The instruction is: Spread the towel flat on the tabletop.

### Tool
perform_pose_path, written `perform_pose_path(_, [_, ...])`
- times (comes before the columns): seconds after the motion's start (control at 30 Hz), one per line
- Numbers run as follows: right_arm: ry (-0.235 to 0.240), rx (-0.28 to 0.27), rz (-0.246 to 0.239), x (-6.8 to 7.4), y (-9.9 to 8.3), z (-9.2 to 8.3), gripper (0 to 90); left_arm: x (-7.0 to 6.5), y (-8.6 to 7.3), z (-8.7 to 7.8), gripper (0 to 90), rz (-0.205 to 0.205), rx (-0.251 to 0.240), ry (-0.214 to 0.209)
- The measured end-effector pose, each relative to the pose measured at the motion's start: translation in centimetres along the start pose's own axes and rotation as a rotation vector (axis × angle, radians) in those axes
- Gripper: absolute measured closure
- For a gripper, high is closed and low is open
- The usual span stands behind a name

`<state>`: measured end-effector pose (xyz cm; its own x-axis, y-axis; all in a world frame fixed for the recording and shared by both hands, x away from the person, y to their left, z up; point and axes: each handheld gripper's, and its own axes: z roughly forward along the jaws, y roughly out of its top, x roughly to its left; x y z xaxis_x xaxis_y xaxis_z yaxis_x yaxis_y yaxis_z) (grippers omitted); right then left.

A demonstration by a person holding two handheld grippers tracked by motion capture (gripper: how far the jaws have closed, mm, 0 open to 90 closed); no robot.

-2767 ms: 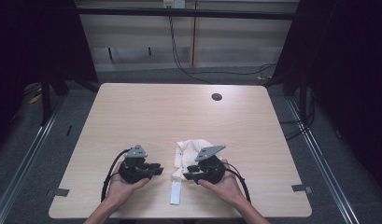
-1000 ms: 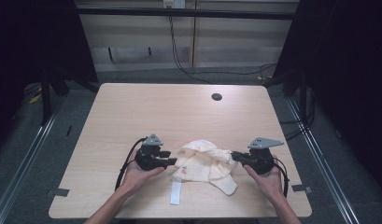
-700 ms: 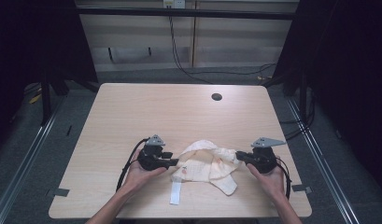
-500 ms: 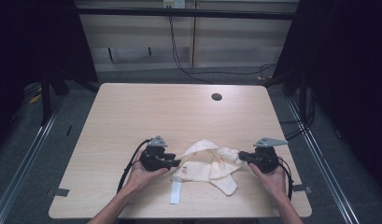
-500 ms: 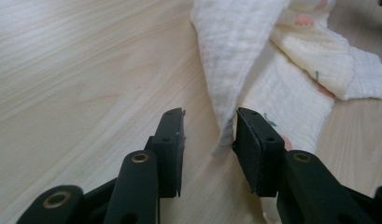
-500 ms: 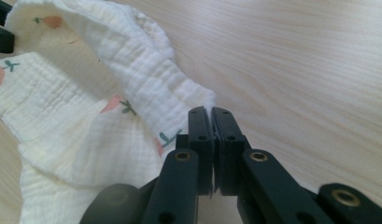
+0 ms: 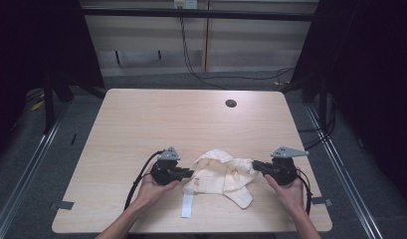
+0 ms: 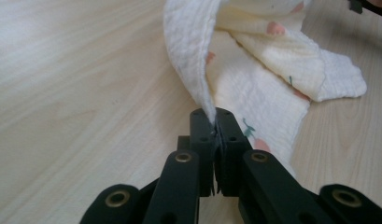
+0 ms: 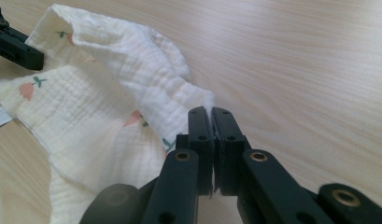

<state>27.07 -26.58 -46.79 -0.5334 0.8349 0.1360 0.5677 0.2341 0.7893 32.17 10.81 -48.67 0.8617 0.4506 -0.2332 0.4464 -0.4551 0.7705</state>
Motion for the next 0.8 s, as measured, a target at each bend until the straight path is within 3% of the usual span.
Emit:
perform_pose_path(0.13, [0.01,-0.062,-0.008,0.3,0.5,-0.7,88.0,0.2,0.3,-1.4,87.9,0.0,-0.04,-0.005])
perform_pose_path(0.17, [0.021,-0.11,0.004,0.3,0.7,-1.2,87.9,0.2,0.3,-1.8,88.0,0.006,-0.045,-0.006])
perform_pose_path(0.33, [0.048,-0.169,0.023,0.3,1.3,-2.1,88.0,0.4,0.3,-3.8,88.0,-0.005,-0.092,-0.008])
perform_pose_path(0.53, [0.057,-0.208,-0.011,0.3,2.8,-2.3,88.0,0.9,1.0,-5.5,87.8,-0.004,-0.133,0.014])
perform_pose_path(0.63, [0.061,-0.219,-0.026,0.4,3.9,-2.2,88.0,0.8,1.8,-6.4,87.8,0.029,-0.148,0.02])
perform_pose_path(0.8, [0.065,-0.233,-0.041,0.4,5.8,-2.3,88.0,1.1,2.7,-7.8,87.8,0.035,-0.181,0.027])
